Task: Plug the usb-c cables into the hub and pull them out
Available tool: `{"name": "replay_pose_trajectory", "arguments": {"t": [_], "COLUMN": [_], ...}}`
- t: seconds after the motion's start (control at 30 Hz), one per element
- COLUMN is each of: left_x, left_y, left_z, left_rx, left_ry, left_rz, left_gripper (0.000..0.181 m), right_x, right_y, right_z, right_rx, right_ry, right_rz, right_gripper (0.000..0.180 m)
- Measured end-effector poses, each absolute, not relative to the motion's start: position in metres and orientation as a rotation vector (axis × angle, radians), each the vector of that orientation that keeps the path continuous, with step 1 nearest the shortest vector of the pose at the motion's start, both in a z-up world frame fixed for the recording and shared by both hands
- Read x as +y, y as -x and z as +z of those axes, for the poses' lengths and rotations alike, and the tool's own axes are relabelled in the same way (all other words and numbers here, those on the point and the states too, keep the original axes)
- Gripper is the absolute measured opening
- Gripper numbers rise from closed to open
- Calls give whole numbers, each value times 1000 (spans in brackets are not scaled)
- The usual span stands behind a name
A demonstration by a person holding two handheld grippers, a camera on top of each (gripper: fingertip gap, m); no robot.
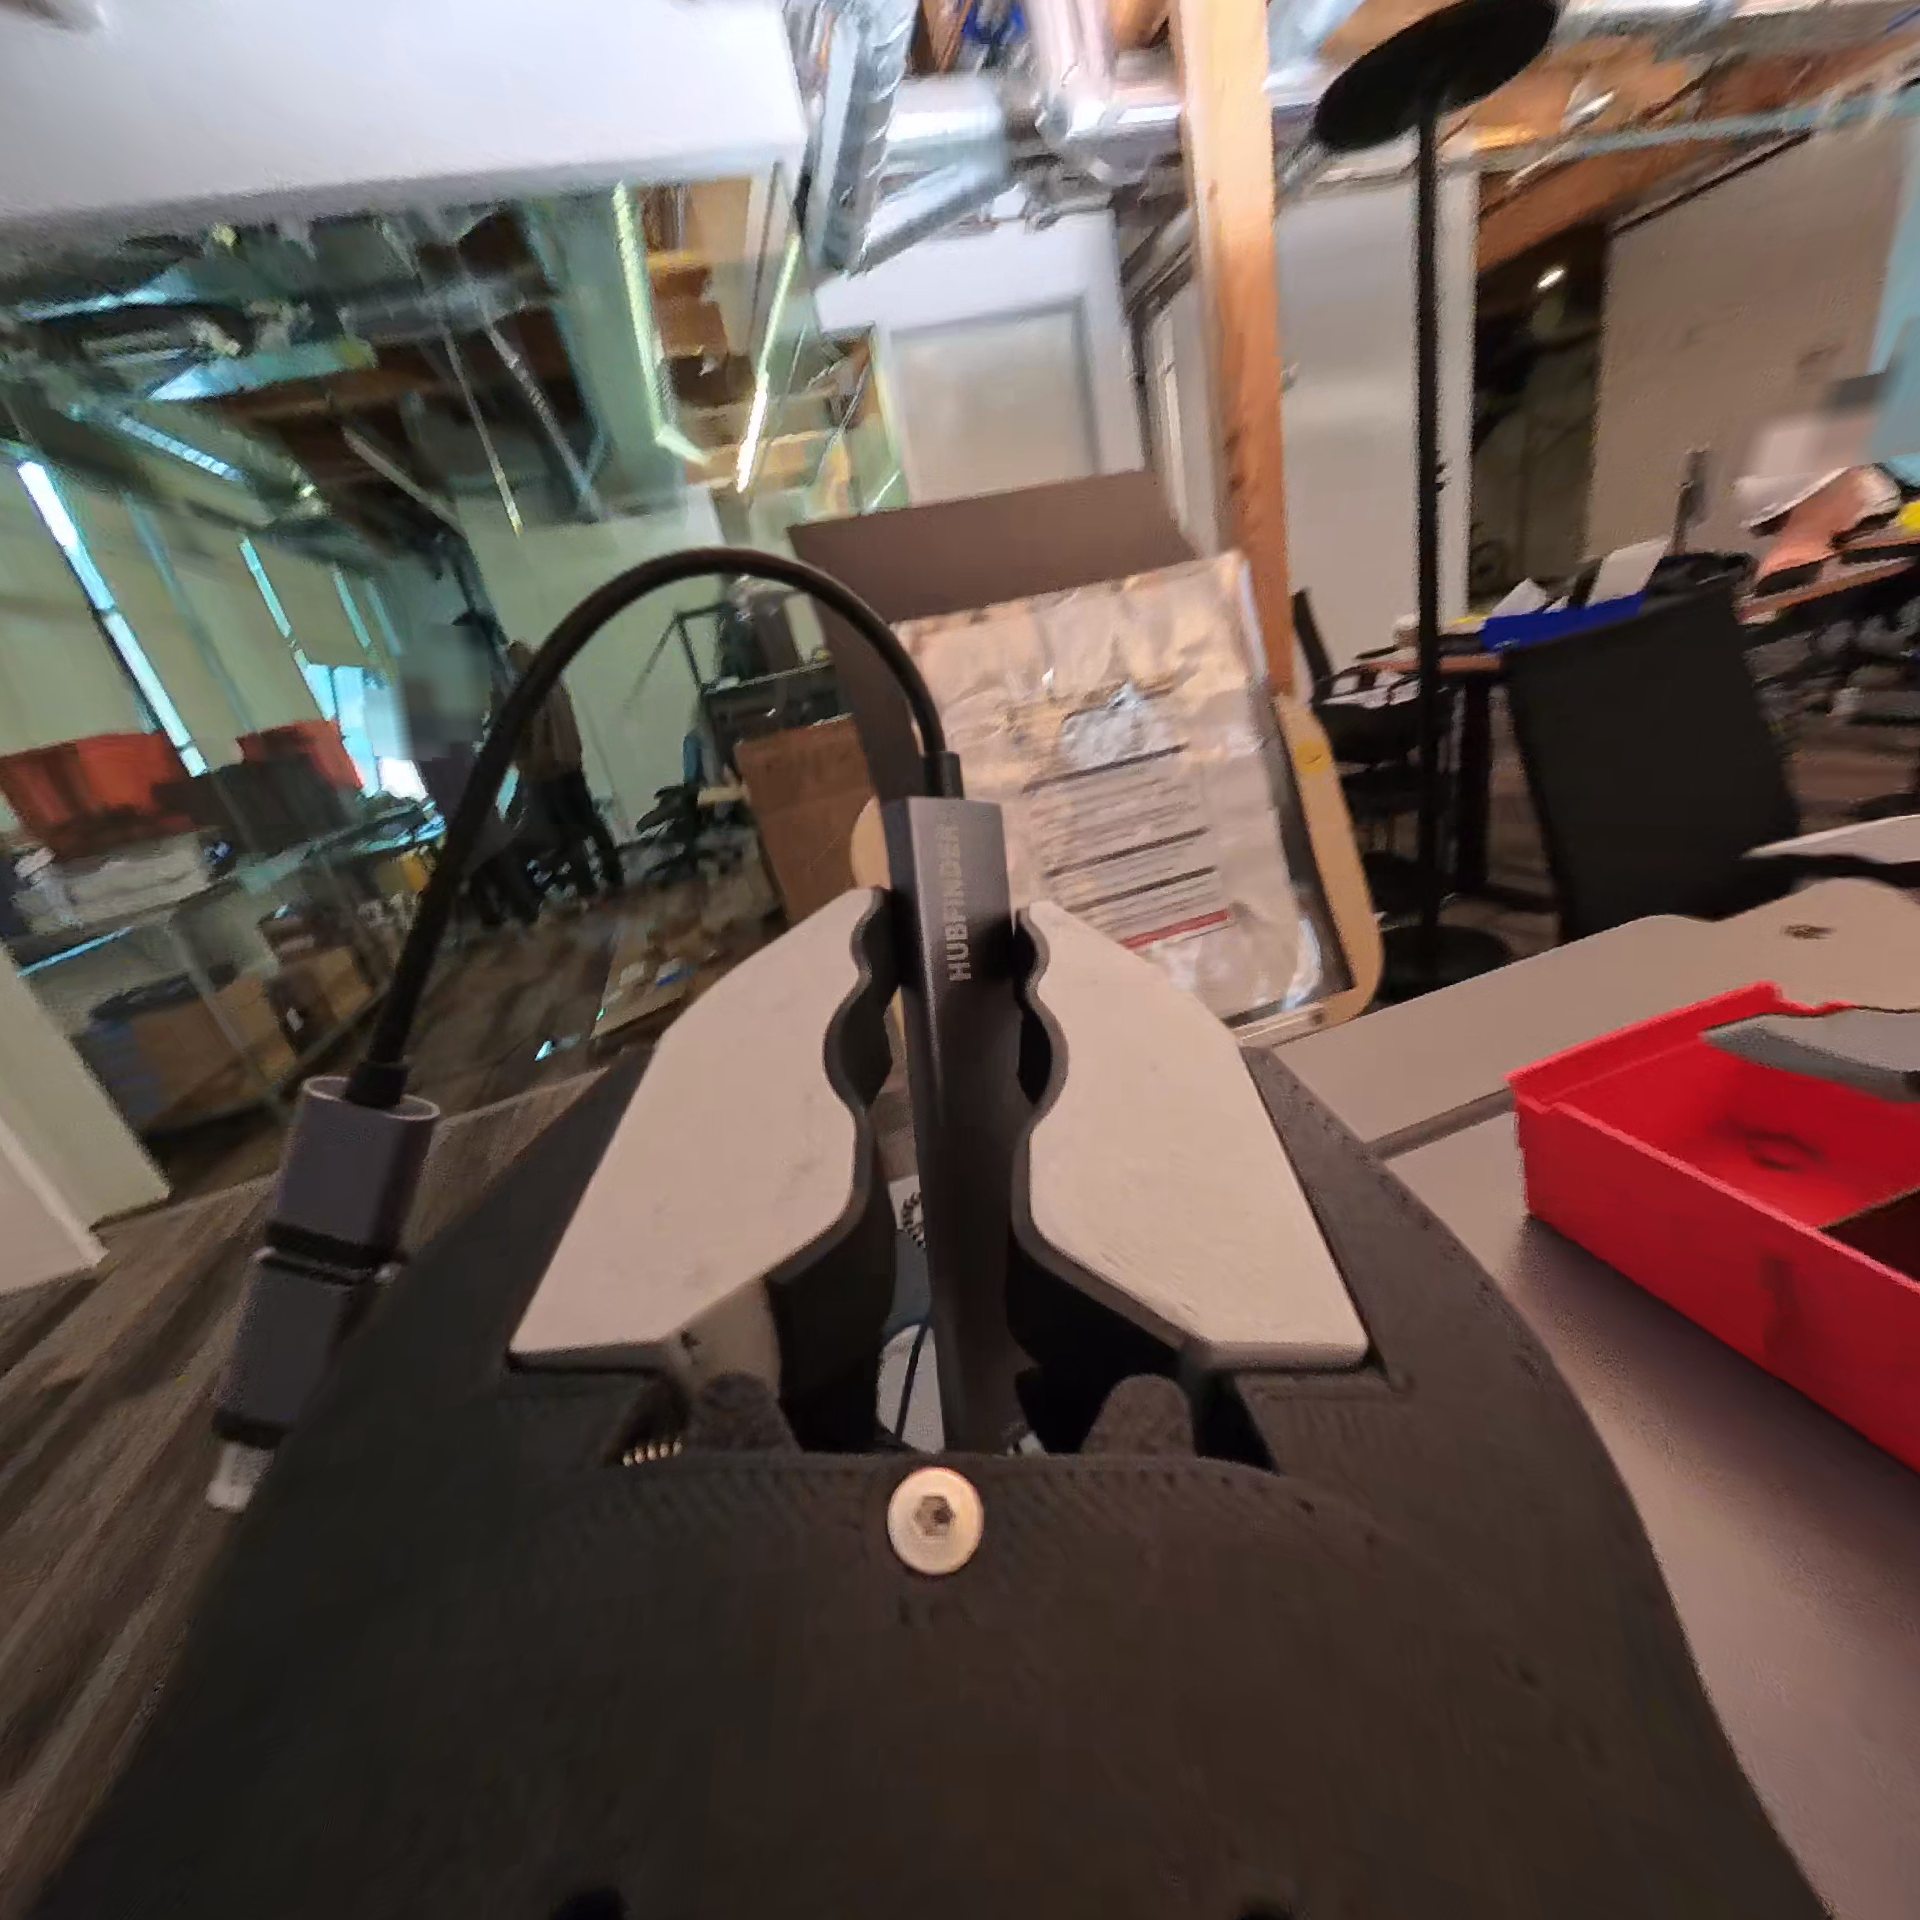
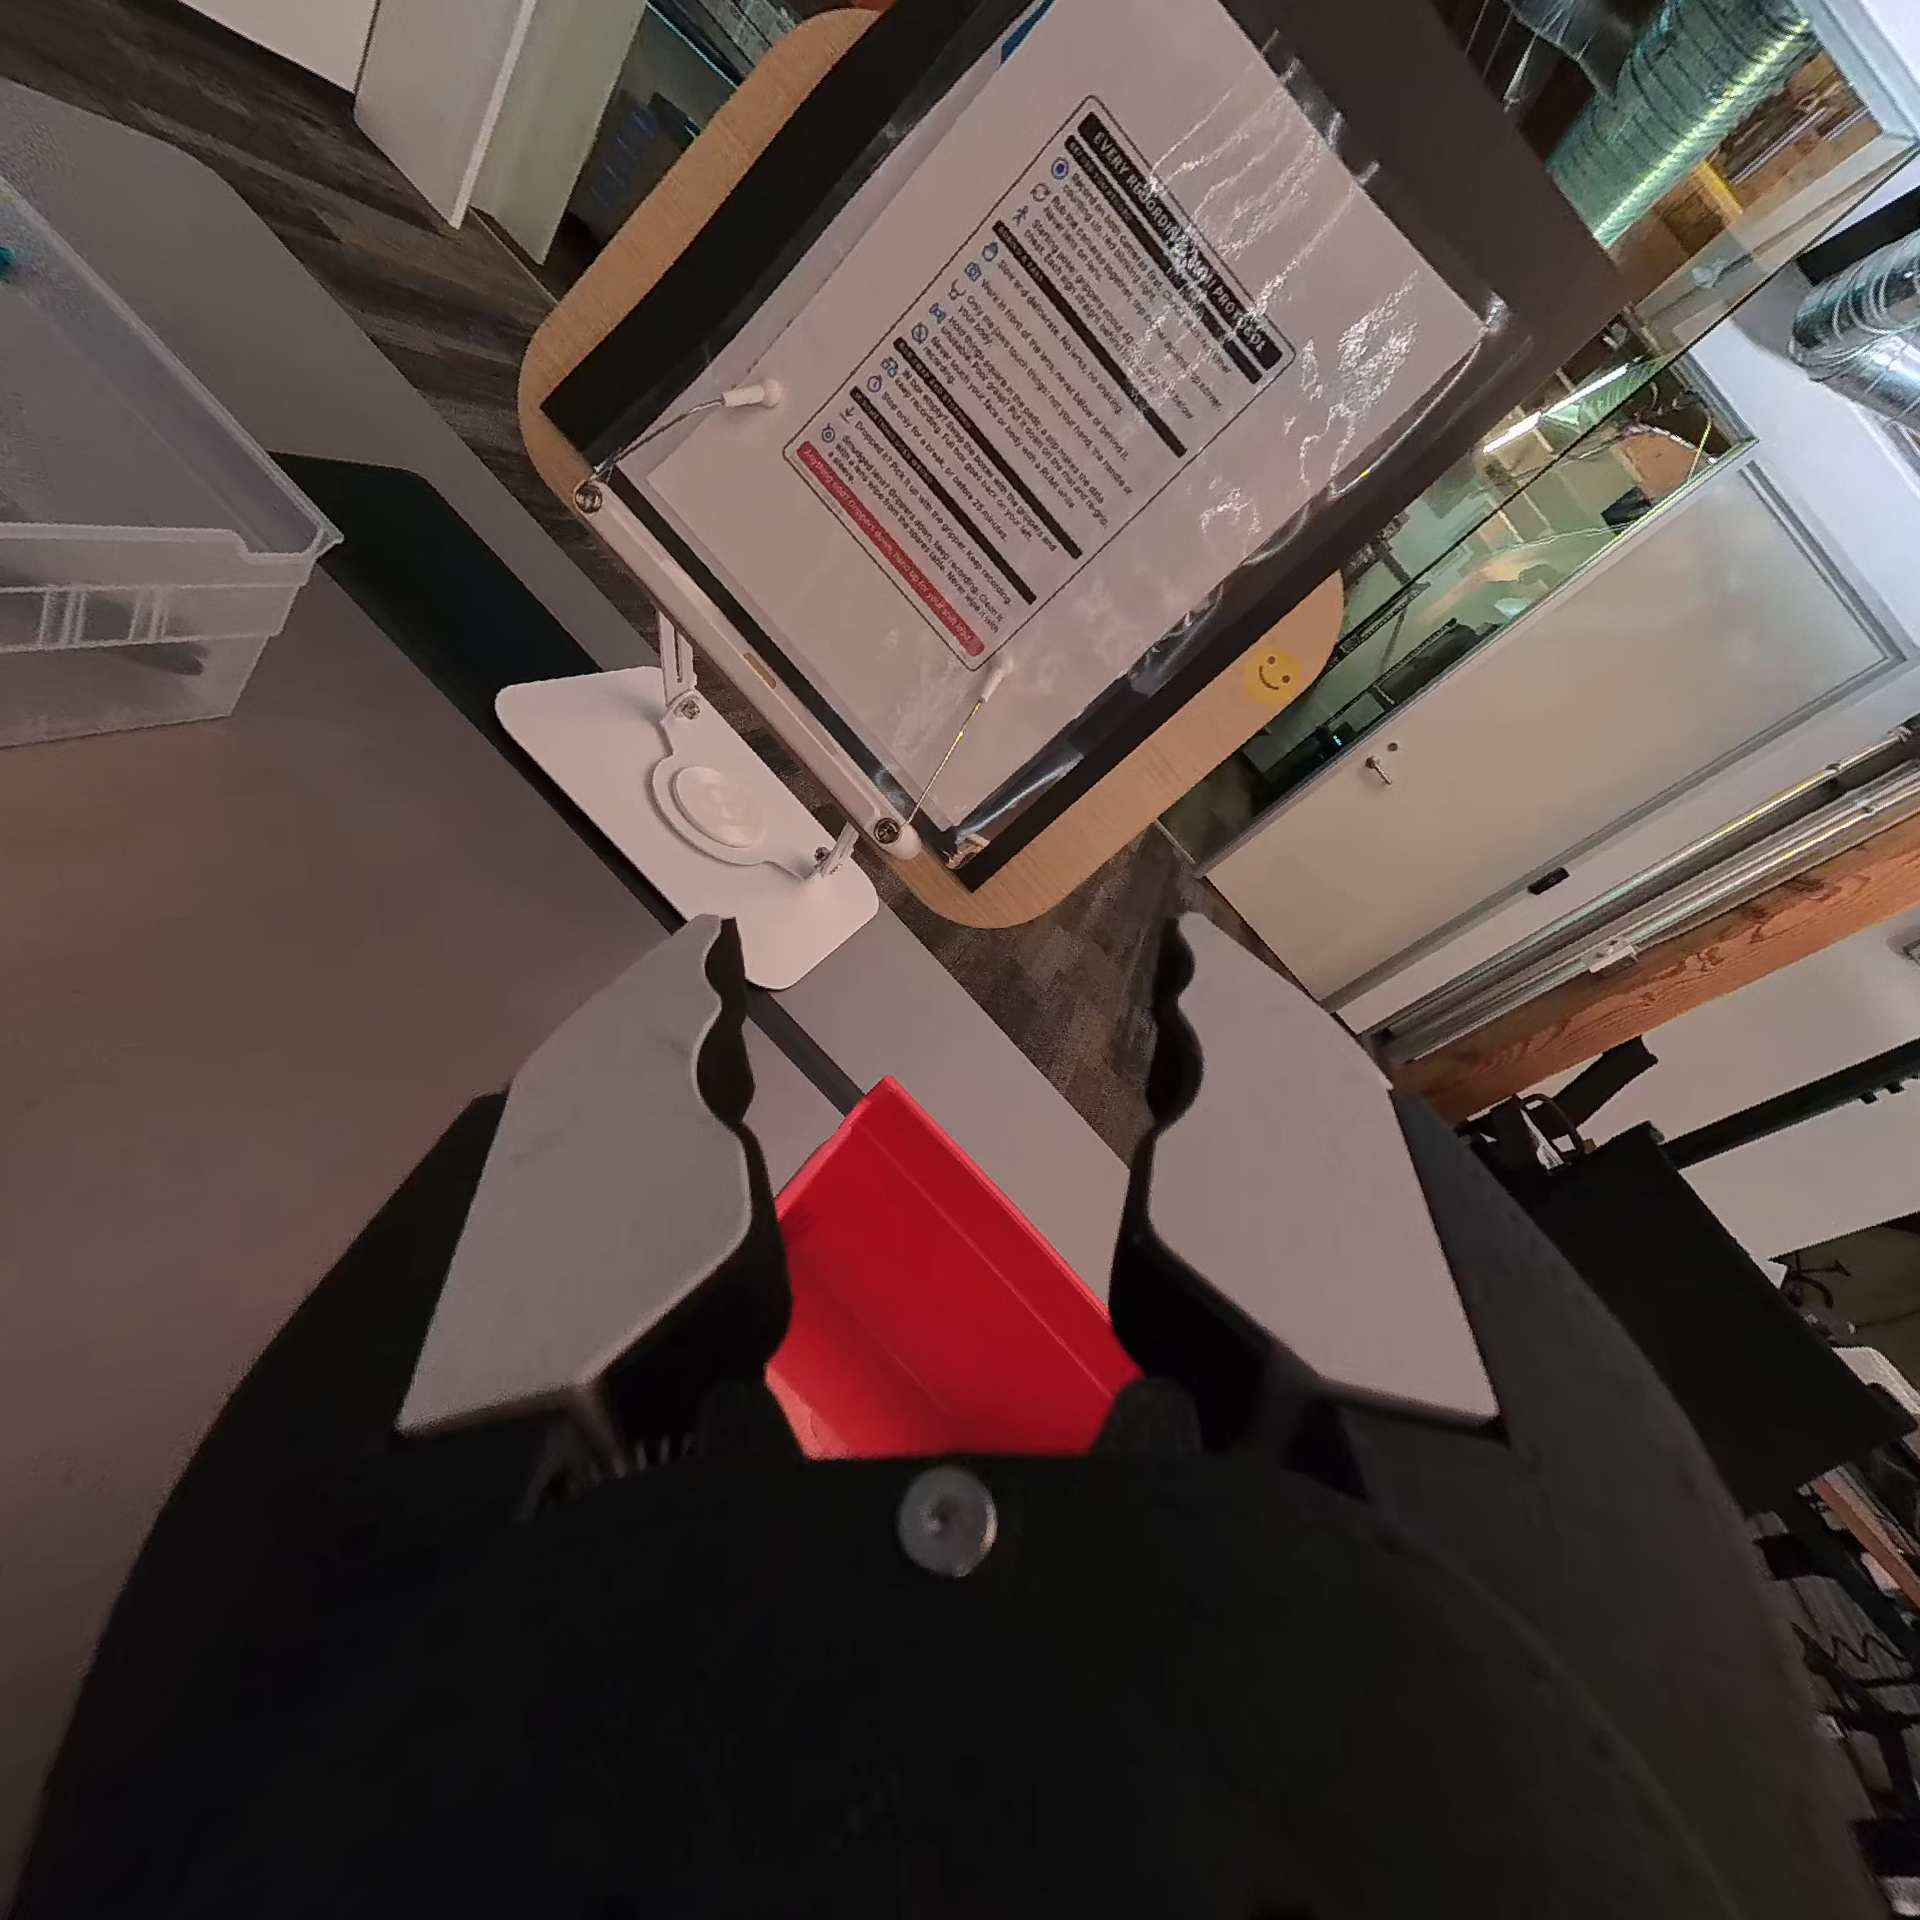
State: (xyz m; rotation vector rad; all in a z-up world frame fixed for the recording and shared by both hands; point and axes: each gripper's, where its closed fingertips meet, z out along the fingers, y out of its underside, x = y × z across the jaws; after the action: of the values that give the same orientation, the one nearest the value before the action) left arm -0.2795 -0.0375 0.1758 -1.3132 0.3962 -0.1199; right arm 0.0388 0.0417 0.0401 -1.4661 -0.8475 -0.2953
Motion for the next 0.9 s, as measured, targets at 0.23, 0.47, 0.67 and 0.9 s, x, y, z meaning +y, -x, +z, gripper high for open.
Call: {"name": "replay_pose_trajectory", "arguments": {"t": [0.23,0.47,0.67,0.9], "left_x": [-65,-53,-48,-59], "left_y": [206,111,68,54], "left_z": [155,92,55,46], "left_rx": [696,996,1089,1142], "left_ry": [1415,1536,1596,1622], "left_rz": [-323,-531,-678,-875], "left_gripper": [20,19,18,11], "right_x": [32,-36,-58,-67], "right_y": [-22,43,68,95], "right_z": [42,67,47,24], "right_rx": [-872,-957,-1011,-1080], "right_ry": [1448,1310,1419,1462], "right_rz": [-165,695,1213,1366], "right_gripper": [73,53,56,26]}}
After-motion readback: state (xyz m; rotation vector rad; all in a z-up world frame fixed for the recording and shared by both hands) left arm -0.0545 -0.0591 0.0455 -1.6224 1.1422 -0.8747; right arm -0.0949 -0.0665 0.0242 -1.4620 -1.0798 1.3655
